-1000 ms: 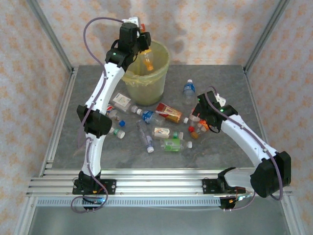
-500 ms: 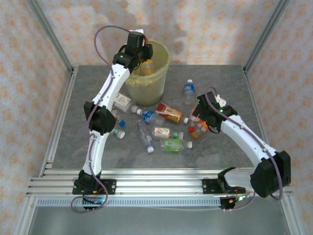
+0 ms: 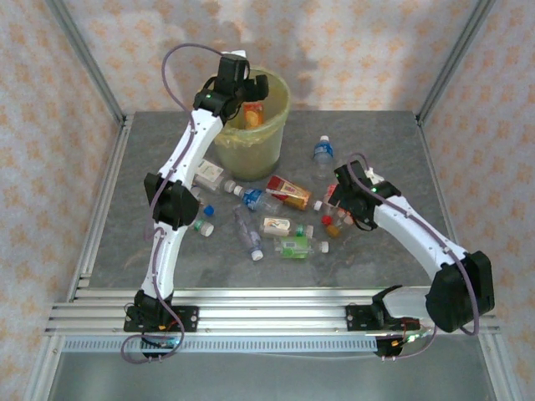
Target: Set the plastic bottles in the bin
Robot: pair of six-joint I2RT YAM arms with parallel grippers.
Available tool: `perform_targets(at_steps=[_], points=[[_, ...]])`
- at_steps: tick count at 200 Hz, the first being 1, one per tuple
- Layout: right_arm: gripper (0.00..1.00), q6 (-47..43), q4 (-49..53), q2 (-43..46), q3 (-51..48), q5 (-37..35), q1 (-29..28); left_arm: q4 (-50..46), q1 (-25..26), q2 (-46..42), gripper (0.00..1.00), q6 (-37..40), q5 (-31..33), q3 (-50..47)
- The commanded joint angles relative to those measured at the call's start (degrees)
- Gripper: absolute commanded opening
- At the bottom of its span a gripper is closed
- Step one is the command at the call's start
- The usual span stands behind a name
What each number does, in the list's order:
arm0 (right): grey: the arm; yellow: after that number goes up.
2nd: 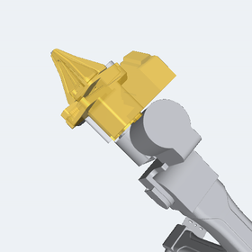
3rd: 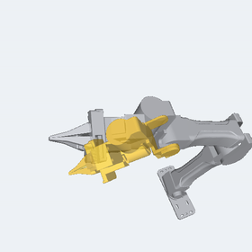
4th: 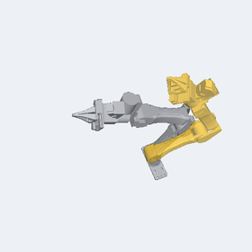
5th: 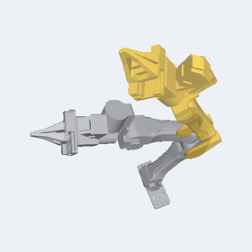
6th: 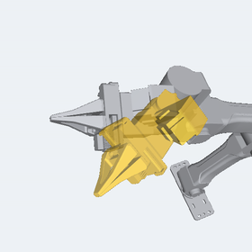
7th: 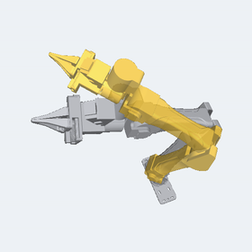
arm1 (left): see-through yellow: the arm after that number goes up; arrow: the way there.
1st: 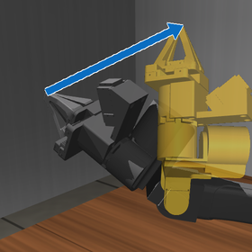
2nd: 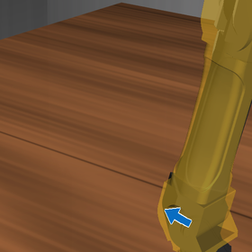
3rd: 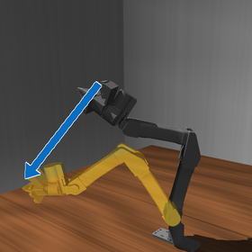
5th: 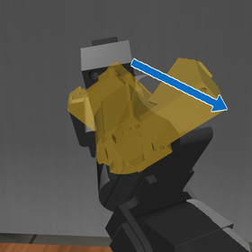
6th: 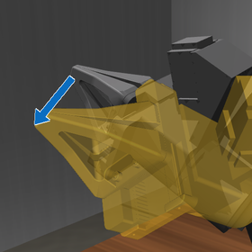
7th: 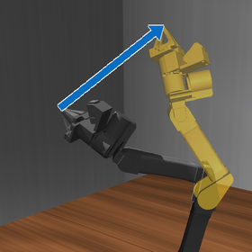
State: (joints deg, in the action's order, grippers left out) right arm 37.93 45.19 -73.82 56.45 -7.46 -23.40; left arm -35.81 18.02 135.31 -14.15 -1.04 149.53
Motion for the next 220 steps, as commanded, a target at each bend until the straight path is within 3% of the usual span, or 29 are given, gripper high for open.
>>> perform_targets(at_steps=[1, 61, 135, 160, 220], points=[[0.99, 0.8, 1.5, -0.5, -0.6, -0.4, 0.5, 0.3, 0.3, -0.1, 0.97, 1.2, 1.8, 4.6], [0.99, 0.6, 2.0, -0.9, -0.4, 0.1, 0.4, 1.8, -0.1, -5.0, 1.0, 1.7, 4.0, 8.4], [0.99, 0.6, 4.4, 1.7, -1.8, 1.2, 0.3, -3.5, -0.2, -19.8, 1.0, 1.7, 9.8, 5.9], [0.99, 1.1, 5.1, 2.8, -2.8, 1.5, 0.0, -4.1, -0.2, -28.5, 1.0, 0.6, 12.4, -2.6], [0.99, 1.7, 5.7, 4.4, -4.8, 3.6, -1.5, 3.1, -0.2, -52.2, 1.0, -3.8, 16.1, -36.7]])
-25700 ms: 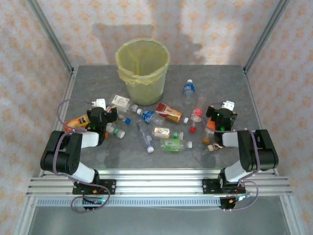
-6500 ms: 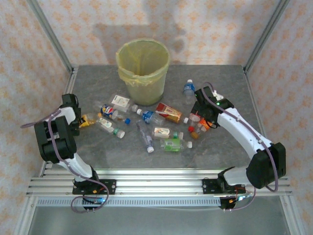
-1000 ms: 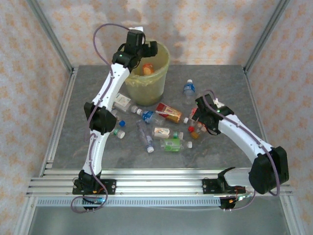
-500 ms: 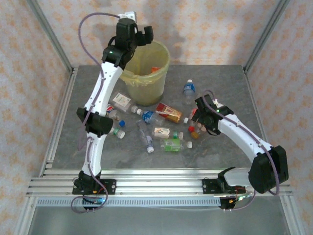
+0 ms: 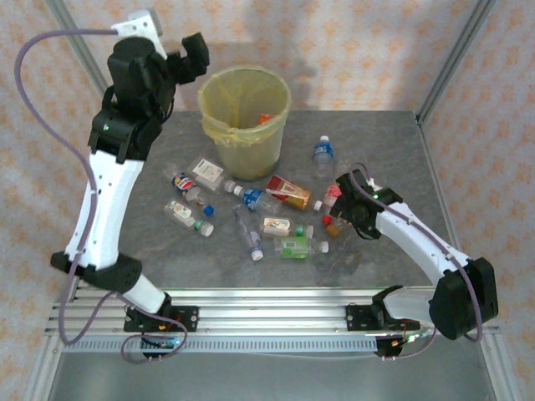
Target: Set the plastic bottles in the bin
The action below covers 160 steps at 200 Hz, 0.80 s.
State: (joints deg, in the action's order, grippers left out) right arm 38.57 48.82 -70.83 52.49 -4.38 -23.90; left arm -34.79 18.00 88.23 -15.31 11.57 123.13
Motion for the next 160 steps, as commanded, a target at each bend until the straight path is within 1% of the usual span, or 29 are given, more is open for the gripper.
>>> perform_targets(at_steps=[1, 43, 81, 95, 104, 108, 121, 143, 160], points=[[0.99, 1.0, 2.1, 1.4, -0.9, 0.5, -1.0, 2.2, -0.2, -5.5, 1.0, -2.7, 3.6, -10.9], [0.99, 1.5, 1.7, 1.1, -1.9, 1.1, -2.4, 3.8, -0.2, -20.4, 1.0, -7.4, 8.2, -32.3], [0.99, 2.3, 1.2, 0.7, -2.4, 1.1, -3.1, 0.4, -0.2, -30.8, 1.0, -12.6, 12.6, -47.0], [0.99, 2.5, 0.6, 0.4, -2.7, 1.6, -3.1, -1.2, -0.2, -33.5, 1.0, -14.8, 13.6, -51.5], [0.99, 2.6, 0.4, 0.1, -2.6, 1.9, -3.1, -2.2, -0.2, -34.9, 1.0, -15.0, 14.4, -53.9], [0.99, 2.7, 0.2, -0.1, -2.5, 2.0, -3.1, -2.7, -0.2, -35.5, 1.0, -16.8, 14.8, -54.7], [0.99, 2.7, 0.0, -0.9, -2.1, 2.6, -3.1, -3.4, -0.2, -37.4, 1.0, -18.7, 17.1, -57.9], [0.99, 2.7, -0.6, -3.2, -1.1, 3.7, -3.1, -3.0, -0.2, -40.6, 1.0, -21.0, 20.7, -62.3], [0.99, 2.5, -1.6, -5.0, -0.7, 3.9, -3.1, -1.8, -0.2, -42.5, 1.0, -21.9, 21.6, -64.8]])
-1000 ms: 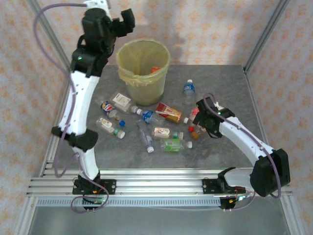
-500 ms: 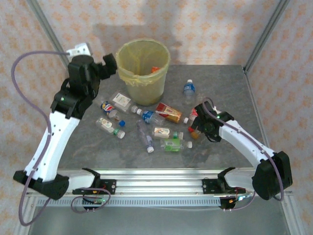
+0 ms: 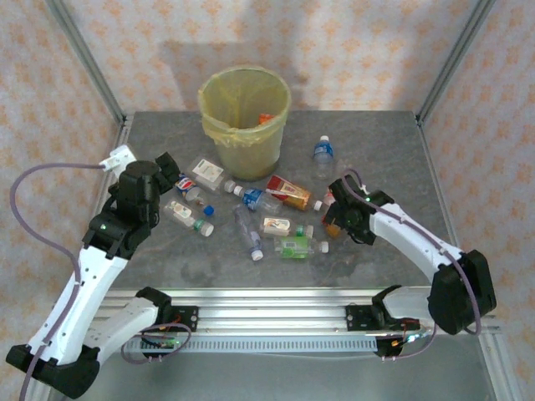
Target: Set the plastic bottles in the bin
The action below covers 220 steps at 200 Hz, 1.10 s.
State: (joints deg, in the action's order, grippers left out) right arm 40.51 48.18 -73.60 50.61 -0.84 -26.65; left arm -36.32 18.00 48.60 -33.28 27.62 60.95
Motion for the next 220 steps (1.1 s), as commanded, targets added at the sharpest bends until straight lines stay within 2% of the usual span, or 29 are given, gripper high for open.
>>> perform_targets(at_steps=[1, 30, 118, 220], points=[[0.99, 0.6, -0.9, -2.4, 1.3, 0.3, -0.3, -0.1, -0.2, -3.0, 1.0, -3.9, 5.5, -2.7], [0.99, 0.5, -1.6, -5.4, 2.4, -1.3, 0.3, 0.7, -0.2, -3.3, 1.0, -4.5, 4.6, -4.7], [0.99, -2.5, -6.6, -7.6, 6.2, -0.4, 8.4, 1.8, -0.2, -1.8, 1.0, -5.6, 2.3, -6.7], [0.86, -4.2, -11.8, -14.6, 4.5, 0.8, 13.6, 1.3, -0.2, -0.2, 1.0, -5.4, 1.5, -5.6]])
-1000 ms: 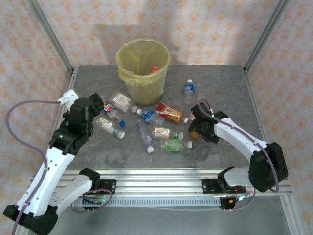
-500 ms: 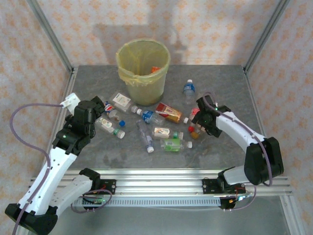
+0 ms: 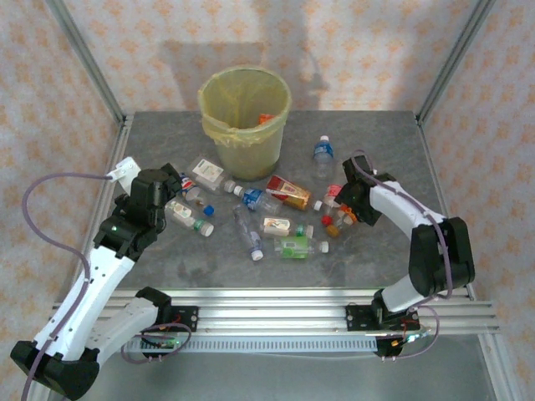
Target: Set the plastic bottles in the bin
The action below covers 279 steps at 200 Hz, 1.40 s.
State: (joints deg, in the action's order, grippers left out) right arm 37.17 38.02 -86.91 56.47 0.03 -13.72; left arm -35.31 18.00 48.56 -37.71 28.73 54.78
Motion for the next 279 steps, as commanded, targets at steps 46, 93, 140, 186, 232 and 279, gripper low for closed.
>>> perform_targets(at_steps=[46, 93, 140, 186, 232, 279], points=[[0.81, -1.0, -3.4, -3.9, -3.5, 0.5, 1.6, 0.0, -0.2, 0.0, 1.0, -0.2, 1.5, 1.5], [0.81, -0.8, -5.4, -6.3, -5.4, 0.6, 2.2, -0.3, -0.2, 0.7, 1.0, 0.6, 1.8, 2.1], [0.77, -0.7, -6.8, -8.1, -5.4, 0.7, 2.9, -0.4, -0.2, 1.2, 1.0, 1.1, 1.8, 2.5], [0.62, -1.0, -5.3, -6.4, -4.8, -1.4, 2.9, -0.4, -0.2, 2.8, 1.0, 1.5, 1.4, 3.5], [0.51, -3.1, 0.8, -1.0, -1.1, -7.5, 2.9, -0.3, -0.2, 4.3, 1.0, 1.9, 1.0, 4.2], [0.41, -7.5, 6.1, 4.2, 7.1, -7.8, 2.7, -0.3, -0.3, 4.8, 1.0, 2.4, 1.1, 3.9]])
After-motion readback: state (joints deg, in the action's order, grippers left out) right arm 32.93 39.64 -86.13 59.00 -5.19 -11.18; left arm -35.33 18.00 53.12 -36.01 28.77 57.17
